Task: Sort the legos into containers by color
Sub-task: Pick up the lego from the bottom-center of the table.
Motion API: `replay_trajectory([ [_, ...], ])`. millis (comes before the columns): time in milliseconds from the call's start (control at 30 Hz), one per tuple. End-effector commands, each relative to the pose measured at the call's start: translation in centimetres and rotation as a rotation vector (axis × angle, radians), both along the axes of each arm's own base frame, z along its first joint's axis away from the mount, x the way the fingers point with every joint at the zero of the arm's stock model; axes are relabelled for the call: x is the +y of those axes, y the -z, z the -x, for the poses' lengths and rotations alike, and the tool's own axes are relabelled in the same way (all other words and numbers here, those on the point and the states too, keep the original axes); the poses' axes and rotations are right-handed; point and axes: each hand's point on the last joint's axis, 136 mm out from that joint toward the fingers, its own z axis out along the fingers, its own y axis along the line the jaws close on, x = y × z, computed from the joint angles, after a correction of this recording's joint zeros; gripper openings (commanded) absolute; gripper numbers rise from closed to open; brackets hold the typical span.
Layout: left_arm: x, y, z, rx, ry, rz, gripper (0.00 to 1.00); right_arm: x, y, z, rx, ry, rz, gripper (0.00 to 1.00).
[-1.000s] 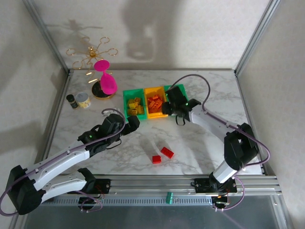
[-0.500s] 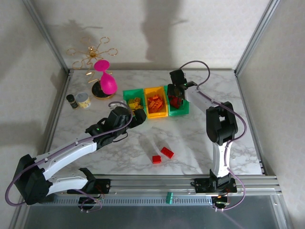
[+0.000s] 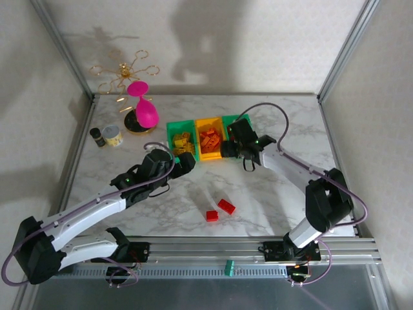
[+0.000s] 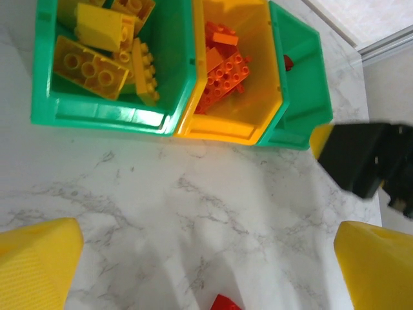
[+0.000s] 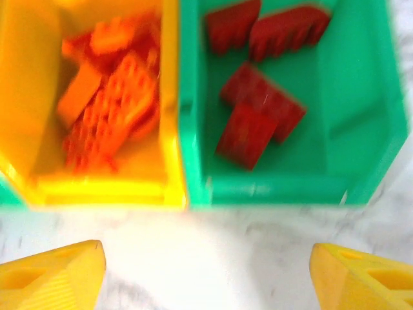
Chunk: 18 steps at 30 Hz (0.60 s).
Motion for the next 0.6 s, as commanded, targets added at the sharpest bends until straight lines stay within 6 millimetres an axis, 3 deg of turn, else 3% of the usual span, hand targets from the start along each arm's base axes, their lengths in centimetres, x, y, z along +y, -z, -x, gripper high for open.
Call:
replay_trajectory([
  [0, 1.2, 1.6, 1.5, 0.058, -0.01, -0.025, 1.0, -0.5, 2.3, 5.2, 0.154, -0.044, 0.028, 0.83],
  [167, 2.5, 3.3, 2.9, 0.093, -0.027, -0.037, 1.0, -0.5, 3.9, 11.2, 0.269, -0.131, 0.057, 0.84],
  [333, 3.2, 3.8, 3.7, 0.113, -0.041, -0.033, 1.0, -0.1, 4.2, 15.2, 0.323, -0.172, 0.017, 0.84],
  [467, 3.9, 4.3, 4.2, 0.123, -0.063, -0.027, 1.0, -0.1, 5.7, 18.3, 0.378, -0.2, 0.049, 0.86],
  [567, 4.1, 4.5, 4.4, 0.128, -0.066, -0.029, 1.0, 0.1, 6.6, 19.6, 0.389, -0.223, 0.085, 0.86],
])
